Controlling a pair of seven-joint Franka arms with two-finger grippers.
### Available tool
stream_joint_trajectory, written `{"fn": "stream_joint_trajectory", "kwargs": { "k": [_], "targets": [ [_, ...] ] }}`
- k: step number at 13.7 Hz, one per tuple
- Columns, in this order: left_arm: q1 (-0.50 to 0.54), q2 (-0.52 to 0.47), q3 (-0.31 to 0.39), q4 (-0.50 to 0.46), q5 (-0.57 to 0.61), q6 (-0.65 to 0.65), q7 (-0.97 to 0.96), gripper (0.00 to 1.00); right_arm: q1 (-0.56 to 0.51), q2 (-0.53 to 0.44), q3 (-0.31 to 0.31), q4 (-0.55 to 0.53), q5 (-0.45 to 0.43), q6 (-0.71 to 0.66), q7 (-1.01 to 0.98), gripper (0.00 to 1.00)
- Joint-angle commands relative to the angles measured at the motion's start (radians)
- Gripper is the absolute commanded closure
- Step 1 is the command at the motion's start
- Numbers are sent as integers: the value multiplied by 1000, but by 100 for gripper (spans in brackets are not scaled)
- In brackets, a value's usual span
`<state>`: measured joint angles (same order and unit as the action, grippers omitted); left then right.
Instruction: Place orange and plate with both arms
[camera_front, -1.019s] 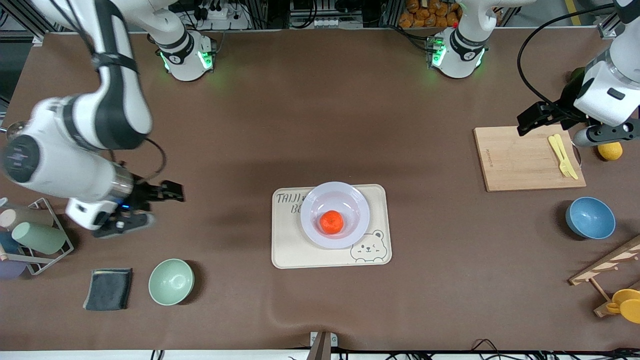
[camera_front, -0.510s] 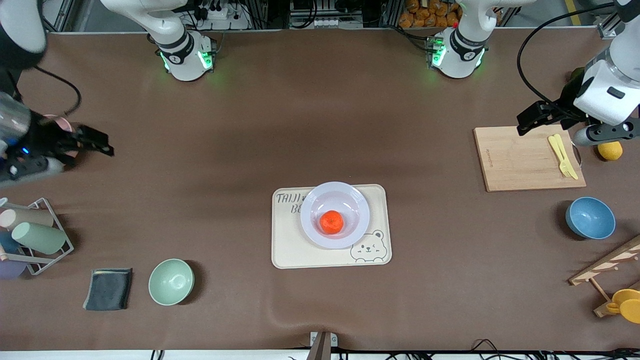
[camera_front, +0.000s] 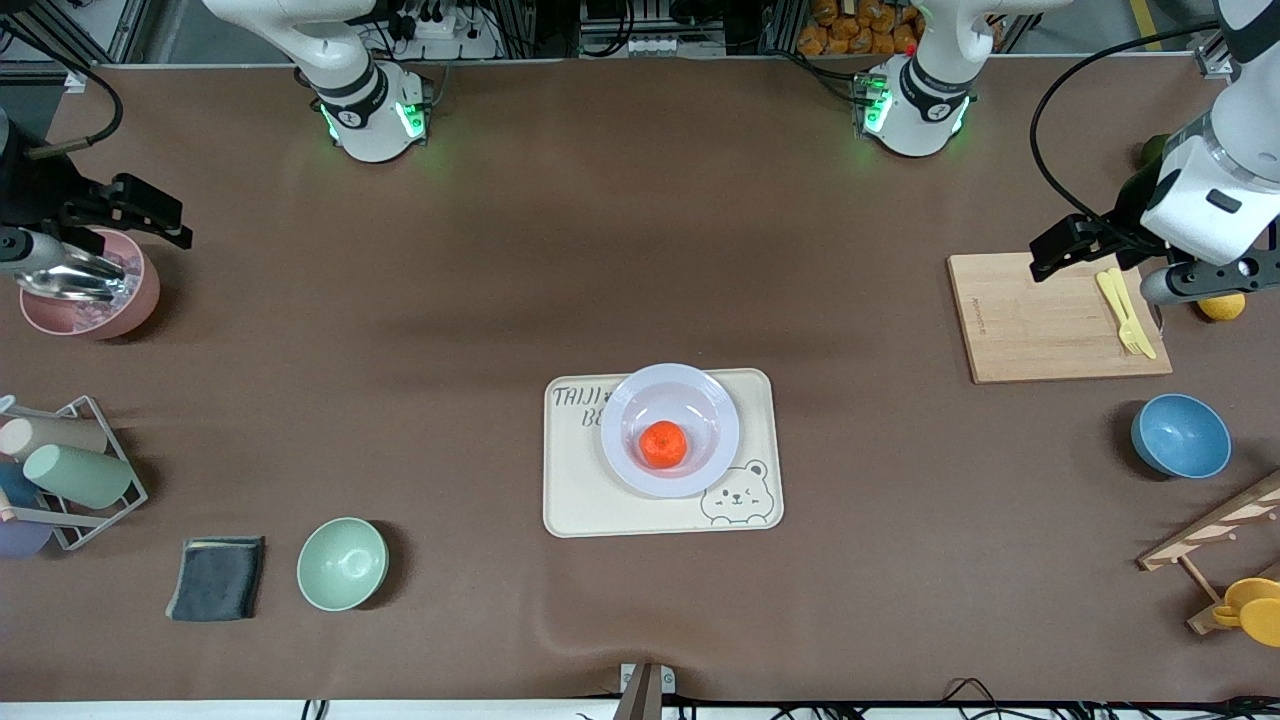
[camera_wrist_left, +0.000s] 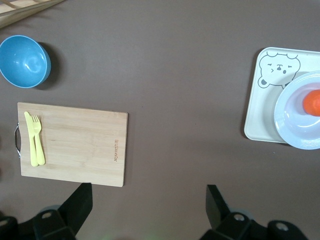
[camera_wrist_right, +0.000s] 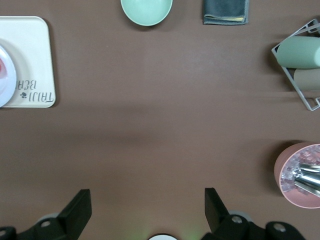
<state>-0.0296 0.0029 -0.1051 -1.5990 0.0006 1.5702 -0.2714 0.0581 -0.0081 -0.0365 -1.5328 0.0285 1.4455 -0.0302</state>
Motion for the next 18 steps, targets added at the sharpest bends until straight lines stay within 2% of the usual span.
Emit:
{"fn": "stream_joint_trajectory", "kwargs": {
  "k": [1, 18],
  "targets": [
    [2, 2, -2, -2, -8, 8, 17, 0, -9, -12, 20, -24, -33, 24, 13, 0],
    [0, 16, -4, 7, -8, 21, 20, 0, -6, 10, 20, -40, -36, 78, 23, 0]
  ]
}}
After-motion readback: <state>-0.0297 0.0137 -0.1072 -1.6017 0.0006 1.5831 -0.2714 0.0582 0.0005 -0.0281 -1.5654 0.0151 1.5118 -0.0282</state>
